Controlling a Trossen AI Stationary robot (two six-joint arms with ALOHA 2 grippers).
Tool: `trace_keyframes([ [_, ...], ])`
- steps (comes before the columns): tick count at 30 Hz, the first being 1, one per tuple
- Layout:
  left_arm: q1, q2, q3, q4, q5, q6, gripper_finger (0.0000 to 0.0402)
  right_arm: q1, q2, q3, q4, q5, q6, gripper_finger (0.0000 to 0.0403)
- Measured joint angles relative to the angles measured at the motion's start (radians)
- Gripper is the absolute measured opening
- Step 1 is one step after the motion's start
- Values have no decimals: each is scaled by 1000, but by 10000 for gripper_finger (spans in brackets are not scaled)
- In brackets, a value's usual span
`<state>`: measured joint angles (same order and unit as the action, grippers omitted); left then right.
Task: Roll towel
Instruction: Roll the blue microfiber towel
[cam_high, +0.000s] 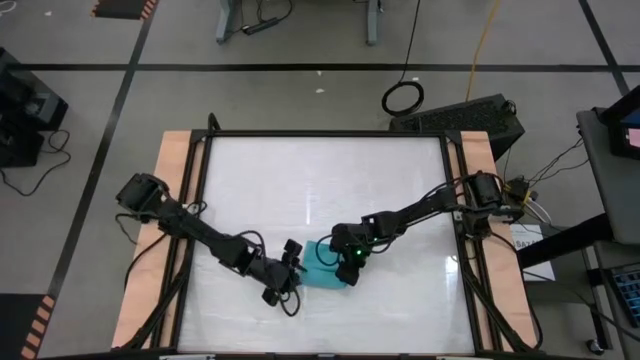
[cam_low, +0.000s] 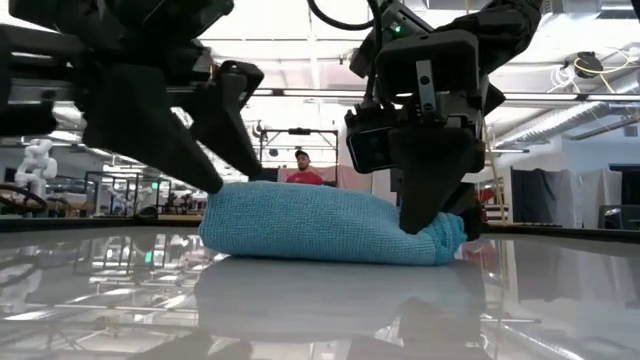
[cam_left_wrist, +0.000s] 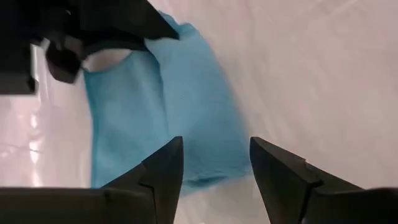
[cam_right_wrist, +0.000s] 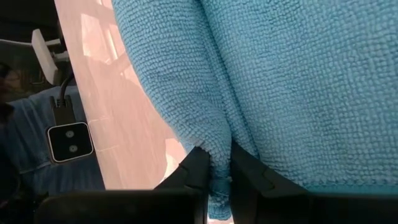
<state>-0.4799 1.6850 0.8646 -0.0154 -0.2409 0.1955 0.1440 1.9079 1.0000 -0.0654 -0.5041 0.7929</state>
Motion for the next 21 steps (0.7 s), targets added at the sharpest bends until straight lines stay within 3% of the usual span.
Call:
trace_keyframes([
  [5,1,16,0,11,-2,47,216,-1,1,0,3,0,0,31],
  [11,16,48,0,10,105,48,248,-1,1,0,10,2,4,31],
  [18,20,97,0,2,47,41,249,-1,2,-1,36,8,15,31],
  [21,36,116,3,5,50,-34,248,-1,2,-1,42,8,18,31],
])
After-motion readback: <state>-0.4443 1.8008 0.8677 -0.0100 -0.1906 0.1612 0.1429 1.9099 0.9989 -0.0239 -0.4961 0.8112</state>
